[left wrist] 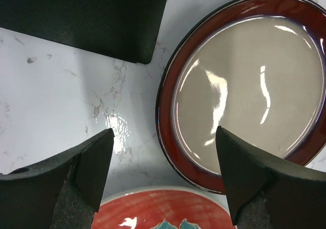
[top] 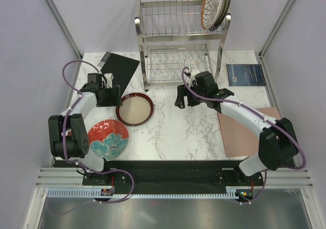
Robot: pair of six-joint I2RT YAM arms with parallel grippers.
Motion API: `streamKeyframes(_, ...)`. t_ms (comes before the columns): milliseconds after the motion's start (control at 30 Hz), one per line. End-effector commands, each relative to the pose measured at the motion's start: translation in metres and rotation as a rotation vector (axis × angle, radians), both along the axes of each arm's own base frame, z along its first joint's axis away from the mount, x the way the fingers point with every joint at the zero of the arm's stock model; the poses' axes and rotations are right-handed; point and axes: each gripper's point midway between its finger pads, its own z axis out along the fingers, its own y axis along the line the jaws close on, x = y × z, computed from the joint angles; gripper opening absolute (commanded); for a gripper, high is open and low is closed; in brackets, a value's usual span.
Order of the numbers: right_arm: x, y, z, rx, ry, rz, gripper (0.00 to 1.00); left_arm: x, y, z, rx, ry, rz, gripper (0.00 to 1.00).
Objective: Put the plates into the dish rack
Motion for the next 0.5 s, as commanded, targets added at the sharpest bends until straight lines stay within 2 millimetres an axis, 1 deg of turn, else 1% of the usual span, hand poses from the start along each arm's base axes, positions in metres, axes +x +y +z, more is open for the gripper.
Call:
streamKeyframes(0,0.02,0.022,-0.002,0.318,0.115,-0.02,0.87,0.009,-0.008,-0.01,-0.086,0.055,0.011,0.85)
streamKeyframes(33,0.022,0.026,-0.01,0.347,0.152,-0.036,0.87,0.01,-0.008,-0.013,-0.093,0.064,0.012,0.84)
streamKeyframes(67,0.021,0.032,-0.012,0.38,0.172,-0.01,0.87,0.011,-0.008,-0.014,-0.1,0.067,0.011,0.83)
streamKeyframes(100,0.024,0.039,-0.009,0.413,0.163,0.013,0.87,0.011,-0.009,-0.021,-0.112,0.088,0.013,0.8)
streamKeyframes(133,0.024,0.045,-0.019,0.435,0.212,0.019,0.89,0.011,-0.013,-0.022,-0.142,0.098,0.003,0.78)
streamKeyframes(167,0.02,0.05,-0.02,0.46,0.237,0.047,0.89,0.013,-0.013,-0.022,-0.149,0.106,0.003,0.76)
streamKeyframes(200,0.023,0.055,-0.019,0.481,0.238,0.06,0.89,0.011,-0.015,-0.029,-0.159,0.133,0.005,0.73)
streamKeyframes(233,0.023,0.057,-0.03,0.481,0.271,0.057,0.89,0.011,-0.016,-0.03,-0.173,0.142,0.001,0.71)
streamKeyframes(300,0.025,0.061,-0.034,0.503,0.294,0.053,0.89,0.011,-0.019,-0.031,-0.189,0.158,-0.006,0.67)
streamKeyframes(333,0.026,0.062,-0.041,0.504,0.31,0.044,0.89,0.011,-0.021,-0.033,-0.202,0.168,-0.012,0.66)
streamKeyframes(367,0.027,0.062,-0.044,0.52,0.33,0.024,0.89,0.01,-0.023,-0.034,-0.215,0.173,-0.018,0.63)
streamKeyframes(400,0.027,0.065,-0.047,0.533,0.33,0.028,0.89,0.01,-0.025,-0.035,-0.225,0.177,-0.029,0.56)
streamKeyframes(467,0.026,0.067,-0.057,0.546,0.361,0.023,0.89,0.01,-0.031,-0.036,-0.258,0.191,-0.043,0.47)
